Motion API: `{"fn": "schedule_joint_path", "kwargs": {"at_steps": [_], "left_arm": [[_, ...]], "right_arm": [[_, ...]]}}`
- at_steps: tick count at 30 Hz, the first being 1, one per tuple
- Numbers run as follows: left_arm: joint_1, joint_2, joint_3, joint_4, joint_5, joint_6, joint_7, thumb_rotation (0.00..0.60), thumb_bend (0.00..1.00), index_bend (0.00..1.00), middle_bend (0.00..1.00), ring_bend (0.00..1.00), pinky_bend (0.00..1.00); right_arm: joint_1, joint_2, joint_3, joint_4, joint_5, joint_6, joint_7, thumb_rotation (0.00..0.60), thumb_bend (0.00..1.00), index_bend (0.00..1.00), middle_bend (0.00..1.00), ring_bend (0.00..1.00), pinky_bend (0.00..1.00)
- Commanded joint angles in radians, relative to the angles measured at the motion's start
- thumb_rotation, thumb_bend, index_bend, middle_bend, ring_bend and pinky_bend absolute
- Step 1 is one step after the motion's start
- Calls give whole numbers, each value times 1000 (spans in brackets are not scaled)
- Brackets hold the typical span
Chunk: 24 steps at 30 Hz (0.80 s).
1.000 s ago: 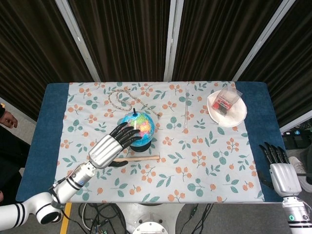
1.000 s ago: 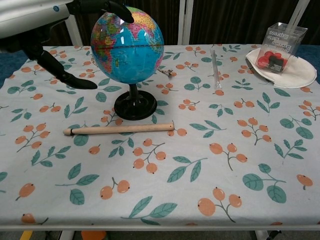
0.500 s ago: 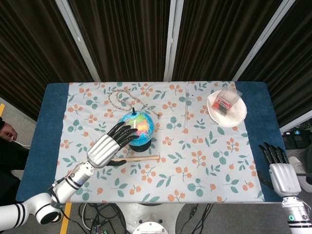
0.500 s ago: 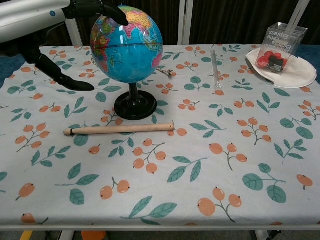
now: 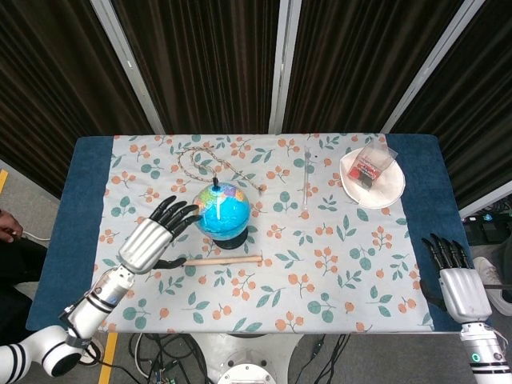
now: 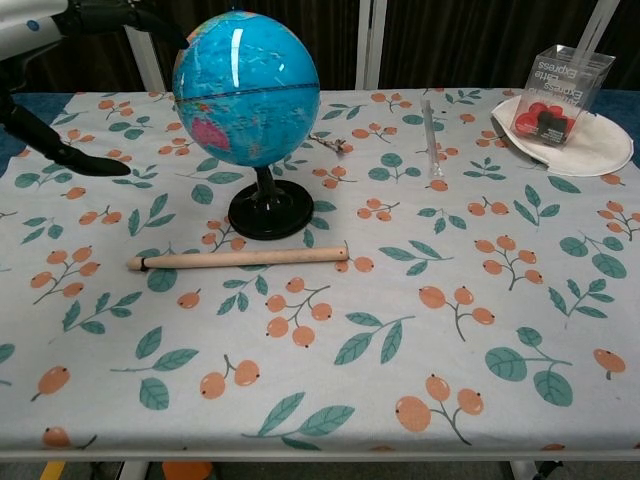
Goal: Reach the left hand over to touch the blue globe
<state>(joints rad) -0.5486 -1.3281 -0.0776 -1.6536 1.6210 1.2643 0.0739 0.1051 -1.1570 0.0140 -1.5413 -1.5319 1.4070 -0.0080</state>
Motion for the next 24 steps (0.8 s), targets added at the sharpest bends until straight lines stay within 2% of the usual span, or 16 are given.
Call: {"fn": "schedule_joint_path", "kwargs": {"at_steps": [1, 10, 17, 24], "left_arm": [[11, 12, 0, -2, -7, 13, -5, 600, 129, 175, 96, 63, 46], [-1, 6, -25, -24, 34, 50, 2, 600, 129, 175, 96, 63, 45], [-70, -44, -47, -48, 61, -15, 25, 600, 129, 175, 97, 64, 44], [-105, -83, -66, -26, 26, -56, 36, 600, 129, 175, 97, 63, 44]], "right_arm": [[0, 0, 0, -1, 0, -1, -2, 600, 338, 0, 0, 0, 0], [2, -1, 0, -6, -1, -1, -9, 600, 339, 0, 0, 0, 0], [3, -5, -2, 1, 1, -7, -2, 600, 338, 0, 0, 0, 0], [2, -4, 0, 11, 1, -3, 17, 600, 338, 0, 0, 0, 0]]}}
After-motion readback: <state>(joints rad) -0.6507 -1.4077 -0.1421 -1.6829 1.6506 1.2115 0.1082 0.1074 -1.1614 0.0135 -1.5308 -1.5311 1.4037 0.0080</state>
